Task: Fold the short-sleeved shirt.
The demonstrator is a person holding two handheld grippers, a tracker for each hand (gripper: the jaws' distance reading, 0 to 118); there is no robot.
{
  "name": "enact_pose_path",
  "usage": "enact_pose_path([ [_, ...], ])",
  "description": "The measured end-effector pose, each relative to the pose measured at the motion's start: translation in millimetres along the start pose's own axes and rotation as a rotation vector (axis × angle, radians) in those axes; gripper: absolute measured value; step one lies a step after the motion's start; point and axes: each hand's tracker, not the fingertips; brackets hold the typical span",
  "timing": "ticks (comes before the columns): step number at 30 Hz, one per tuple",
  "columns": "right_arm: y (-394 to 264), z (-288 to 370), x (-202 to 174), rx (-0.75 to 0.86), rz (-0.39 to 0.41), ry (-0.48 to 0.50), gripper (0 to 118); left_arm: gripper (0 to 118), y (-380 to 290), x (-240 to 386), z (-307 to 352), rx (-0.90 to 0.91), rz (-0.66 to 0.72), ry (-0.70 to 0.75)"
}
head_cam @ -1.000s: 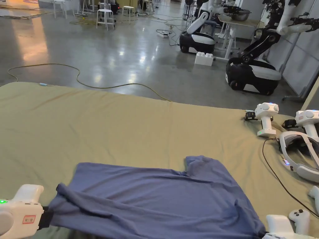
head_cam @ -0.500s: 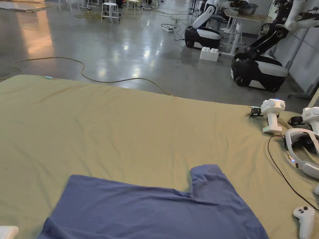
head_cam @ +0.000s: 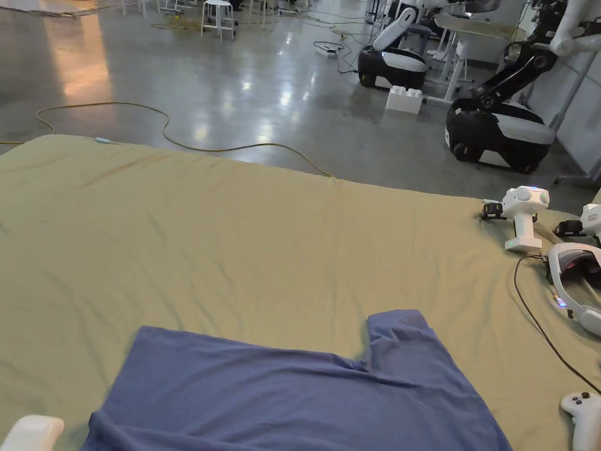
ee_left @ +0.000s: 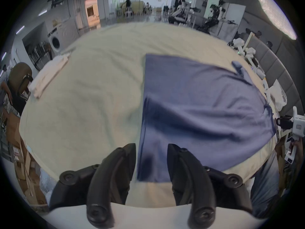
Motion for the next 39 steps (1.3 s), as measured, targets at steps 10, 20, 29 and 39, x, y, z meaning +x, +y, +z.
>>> enact_pose_path([
  [10, 78.0, 49.8, -50.0, 0.538, -0.125, 0.051, 68, 46, 66.2, 62.9, 41.6, 0.449, -0.013, -0.034],
  [20, 115.5, 78.1, -100.8, 0.81, -0.205, 0.047, 30, 26, 95.1, 106.0, 75.1, 0.75, -0.04, 0.016],
  [29, 131.3, 82.9, -115.4, 0.841, -0.21, 0.065, 0, 0, 94.8, 108.0, 83.0, 0.854, -0.025, 0.05],
  [39, 140.9, 52.8, -111.9, 0.747, -0.178, 0.079, 0, 0, 138.0, 24.3, -1.3, 0.498, 0.087, 0.0],
])
